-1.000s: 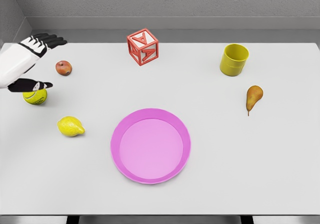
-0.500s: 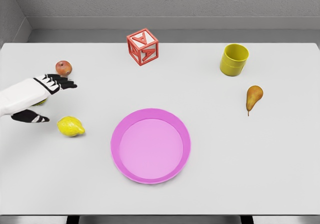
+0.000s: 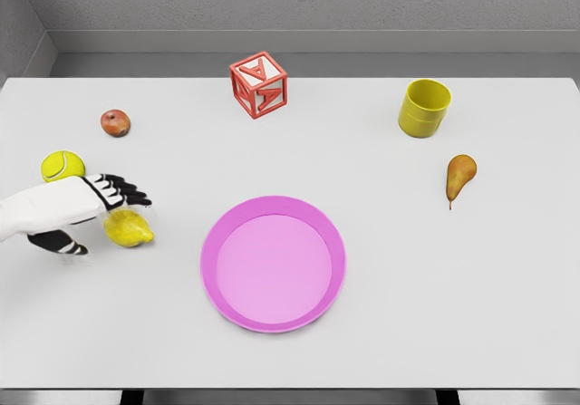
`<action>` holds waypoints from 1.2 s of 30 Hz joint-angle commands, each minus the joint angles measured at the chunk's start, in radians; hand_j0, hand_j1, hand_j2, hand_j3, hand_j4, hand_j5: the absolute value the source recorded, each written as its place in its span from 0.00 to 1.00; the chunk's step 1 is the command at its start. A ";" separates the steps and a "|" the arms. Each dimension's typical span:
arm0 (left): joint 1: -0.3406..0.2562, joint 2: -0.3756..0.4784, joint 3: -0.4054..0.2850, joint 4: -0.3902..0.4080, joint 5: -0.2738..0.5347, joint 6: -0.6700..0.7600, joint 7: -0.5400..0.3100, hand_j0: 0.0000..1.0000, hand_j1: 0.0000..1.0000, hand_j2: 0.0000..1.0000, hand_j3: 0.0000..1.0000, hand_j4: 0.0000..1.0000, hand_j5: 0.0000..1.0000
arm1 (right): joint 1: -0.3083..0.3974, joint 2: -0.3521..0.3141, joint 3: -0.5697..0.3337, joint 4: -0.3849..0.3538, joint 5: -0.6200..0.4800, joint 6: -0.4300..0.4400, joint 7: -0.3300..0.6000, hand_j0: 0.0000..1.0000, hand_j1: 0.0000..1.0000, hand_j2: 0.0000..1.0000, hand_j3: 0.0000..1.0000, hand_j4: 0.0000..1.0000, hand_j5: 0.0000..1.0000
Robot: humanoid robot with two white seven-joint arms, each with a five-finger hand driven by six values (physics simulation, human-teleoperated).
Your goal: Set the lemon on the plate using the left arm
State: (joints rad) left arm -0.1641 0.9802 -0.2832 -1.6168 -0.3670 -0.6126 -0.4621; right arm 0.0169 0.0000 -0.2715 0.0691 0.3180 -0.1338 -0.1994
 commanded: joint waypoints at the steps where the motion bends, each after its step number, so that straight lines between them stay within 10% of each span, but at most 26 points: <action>1: -0.005 0.009 -0.007 0.002 0.006 0.002 0.000 1.00 1.00 1.00 1.00 1.00 1.00 | 0.000 0.000 0.000 0.000 0.000 0.000 0.000 1.00 1.00 1.00 1.00 1.00 1.00; 14: -0.035 -0.001 -0.091 -0.014 -0.012 0.002 -0.004 0.83 0.83 0.83 0.83 0.83 0.83 | 0.000 0.000 0.000 0.000 0.000 0.000 0.000 1.00 1.00 1.00 1.00 1.00 1.00; 36: -0.045 -0.023 -0.091 -0.005 -0.073 0.002 -0.006 0.85 0.85 0.85 0.85 0.85 0.85 | 0.000 0.000 0.000 0.000 0.000 0.000 0.000 1.00 1.00 1.00 1.00 1.00 1.00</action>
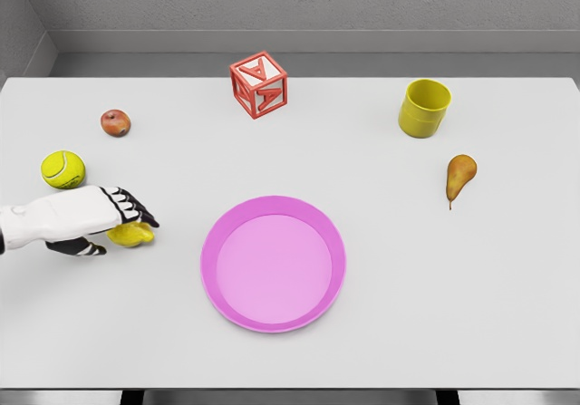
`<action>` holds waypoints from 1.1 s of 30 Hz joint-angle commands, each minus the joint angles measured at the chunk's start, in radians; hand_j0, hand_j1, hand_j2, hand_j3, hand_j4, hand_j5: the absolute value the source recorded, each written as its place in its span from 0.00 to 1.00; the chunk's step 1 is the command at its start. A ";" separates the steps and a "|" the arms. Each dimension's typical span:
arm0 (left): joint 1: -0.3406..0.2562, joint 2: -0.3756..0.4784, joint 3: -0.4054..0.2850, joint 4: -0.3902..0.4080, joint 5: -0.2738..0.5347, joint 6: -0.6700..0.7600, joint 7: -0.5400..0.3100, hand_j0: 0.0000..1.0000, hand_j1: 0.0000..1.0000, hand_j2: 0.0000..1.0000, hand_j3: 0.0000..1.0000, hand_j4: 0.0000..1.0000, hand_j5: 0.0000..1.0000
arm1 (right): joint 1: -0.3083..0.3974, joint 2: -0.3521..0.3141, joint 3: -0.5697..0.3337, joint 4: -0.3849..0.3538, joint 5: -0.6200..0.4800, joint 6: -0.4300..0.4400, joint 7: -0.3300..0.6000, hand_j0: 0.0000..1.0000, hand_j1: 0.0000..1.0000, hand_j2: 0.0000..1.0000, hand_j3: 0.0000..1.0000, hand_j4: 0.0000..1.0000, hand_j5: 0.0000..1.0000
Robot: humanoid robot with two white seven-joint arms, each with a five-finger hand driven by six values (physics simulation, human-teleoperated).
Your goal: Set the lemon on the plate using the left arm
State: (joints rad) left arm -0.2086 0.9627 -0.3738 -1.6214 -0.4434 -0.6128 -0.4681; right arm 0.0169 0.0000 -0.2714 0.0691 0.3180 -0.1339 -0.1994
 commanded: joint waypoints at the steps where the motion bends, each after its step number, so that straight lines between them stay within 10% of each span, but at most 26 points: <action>1: 0.000 -0.010 -0.001 0.000 0.002 0.002 0.000 0.85 0.85 0.85 0.85 0.85 0.85 | 0.000 0.000 0.000 0.000 0.000 0.000 0.000 1.00 1.00 1.00 1.00 1.00 1.00; 33: 0.002 -0.044 -0.008 0.006 -0.084 0.002 -0.003 0.61 0.61 0.61 0.61 0.61 0.61 | 0.000 0.000 0.000 0.000 0.000 0.000 0.000 1.00 1.00 1.00 1.00 1.00 1.00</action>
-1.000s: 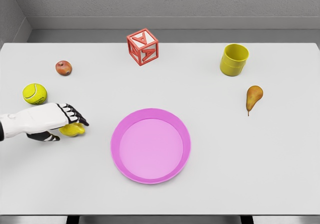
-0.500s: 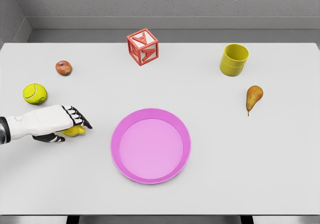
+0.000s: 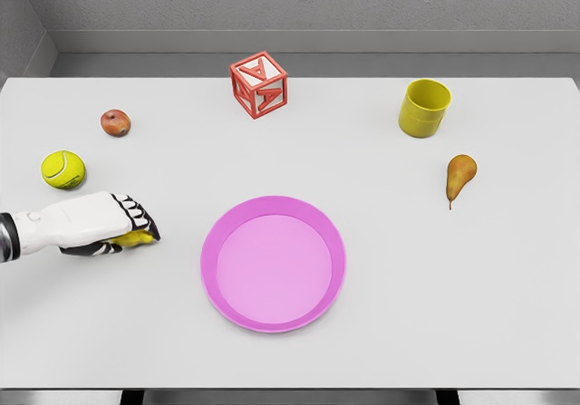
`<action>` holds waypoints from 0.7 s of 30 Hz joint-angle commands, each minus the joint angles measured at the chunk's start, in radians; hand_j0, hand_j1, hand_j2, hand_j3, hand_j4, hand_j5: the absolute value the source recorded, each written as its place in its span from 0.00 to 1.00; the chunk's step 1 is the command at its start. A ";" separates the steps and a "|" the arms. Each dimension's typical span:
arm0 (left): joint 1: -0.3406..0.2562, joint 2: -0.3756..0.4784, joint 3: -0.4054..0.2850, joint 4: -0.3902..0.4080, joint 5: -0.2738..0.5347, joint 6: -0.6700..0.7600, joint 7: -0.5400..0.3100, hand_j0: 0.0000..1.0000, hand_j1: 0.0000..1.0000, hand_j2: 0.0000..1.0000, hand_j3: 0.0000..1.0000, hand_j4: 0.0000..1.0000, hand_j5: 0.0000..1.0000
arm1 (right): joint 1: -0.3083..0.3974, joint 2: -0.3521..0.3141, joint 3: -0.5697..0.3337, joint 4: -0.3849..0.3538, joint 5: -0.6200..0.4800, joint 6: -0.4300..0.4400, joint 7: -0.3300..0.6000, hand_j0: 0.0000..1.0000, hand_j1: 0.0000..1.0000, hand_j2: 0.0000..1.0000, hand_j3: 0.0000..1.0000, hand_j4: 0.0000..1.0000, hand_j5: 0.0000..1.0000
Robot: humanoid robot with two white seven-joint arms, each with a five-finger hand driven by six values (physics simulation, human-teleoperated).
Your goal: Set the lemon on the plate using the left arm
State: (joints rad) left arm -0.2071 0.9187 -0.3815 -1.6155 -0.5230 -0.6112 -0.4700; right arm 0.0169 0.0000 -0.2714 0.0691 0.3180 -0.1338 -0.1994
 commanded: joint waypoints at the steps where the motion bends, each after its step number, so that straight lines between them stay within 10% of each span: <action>1: 0.000 0.000 0.000 0.000 -0.011 0.000 -0.001 0.59 0.59 0.59 0.59 0.59 0.59 | 0.000 0.000 0.000 0.000 0.000 0.000 0.000 1.00 1.00 1.00 1.00 1.00 1.00; 21: -0.038 -0.049 0.003 -0.084 0.047 0.000 0.002 0.53 0.53 0.53 0.53 0.53 0.53 | 0.000 0.000 0.000 0.000 0.000 0.000 0.000 1.00 1.00 1.00 1.00 1.00 1.00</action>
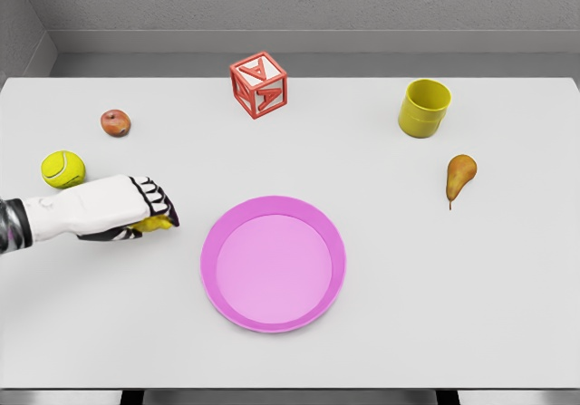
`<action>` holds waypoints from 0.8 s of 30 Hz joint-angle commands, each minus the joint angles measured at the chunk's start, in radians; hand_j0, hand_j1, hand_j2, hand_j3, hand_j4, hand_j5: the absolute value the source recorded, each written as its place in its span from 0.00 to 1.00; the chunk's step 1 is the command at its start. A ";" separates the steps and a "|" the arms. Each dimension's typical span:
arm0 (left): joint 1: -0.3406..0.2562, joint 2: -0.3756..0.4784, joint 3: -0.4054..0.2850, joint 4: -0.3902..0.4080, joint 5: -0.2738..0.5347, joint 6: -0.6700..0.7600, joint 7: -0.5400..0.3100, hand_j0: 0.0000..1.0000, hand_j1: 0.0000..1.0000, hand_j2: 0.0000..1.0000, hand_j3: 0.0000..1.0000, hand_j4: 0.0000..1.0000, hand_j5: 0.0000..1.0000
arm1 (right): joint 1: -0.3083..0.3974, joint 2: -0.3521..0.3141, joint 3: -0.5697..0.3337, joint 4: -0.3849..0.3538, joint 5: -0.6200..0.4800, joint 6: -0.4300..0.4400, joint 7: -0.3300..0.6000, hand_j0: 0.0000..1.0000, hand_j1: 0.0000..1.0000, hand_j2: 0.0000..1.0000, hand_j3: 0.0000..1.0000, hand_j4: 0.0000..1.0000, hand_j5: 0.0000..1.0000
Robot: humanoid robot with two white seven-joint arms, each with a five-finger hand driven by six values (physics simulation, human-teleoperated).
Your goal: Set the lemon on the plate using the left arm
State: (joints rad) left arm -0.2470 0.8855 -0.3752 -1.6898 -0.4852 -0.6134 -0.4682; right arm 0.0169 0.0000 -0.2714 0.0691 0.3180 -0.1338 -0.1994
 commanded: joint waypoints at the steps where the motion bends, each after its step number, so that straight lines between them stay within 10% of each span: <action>1: -0.002 -0.019 -0.005 -0.011 0.010 0.003 0.000 0.53 0.53 0.53 0.53 0.53 0.53 | 0.000 0.000 0.000 0.000 0.000 0.000 0.000 1.00 1.00 1.00 1.00 1.00 1.00; 24: -0.063 -0.146 -0.102 -0.050 -0.001 0.003 -0.003 0.51 0.51 0.51 0.51 0.51 0.51 | 0.000 0.000 0.000 0.000 0.000 0.000 0.000 1.00 1.00 1.00 1.00 1.00 1.00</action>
State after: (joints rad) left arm -0.3114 0.7489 -0.4704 -1.7360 -0.4933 -0.6134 -0.4712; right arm 0.0169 0.0000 -0.2714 0.0691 0.3180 -0.1336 -0.1994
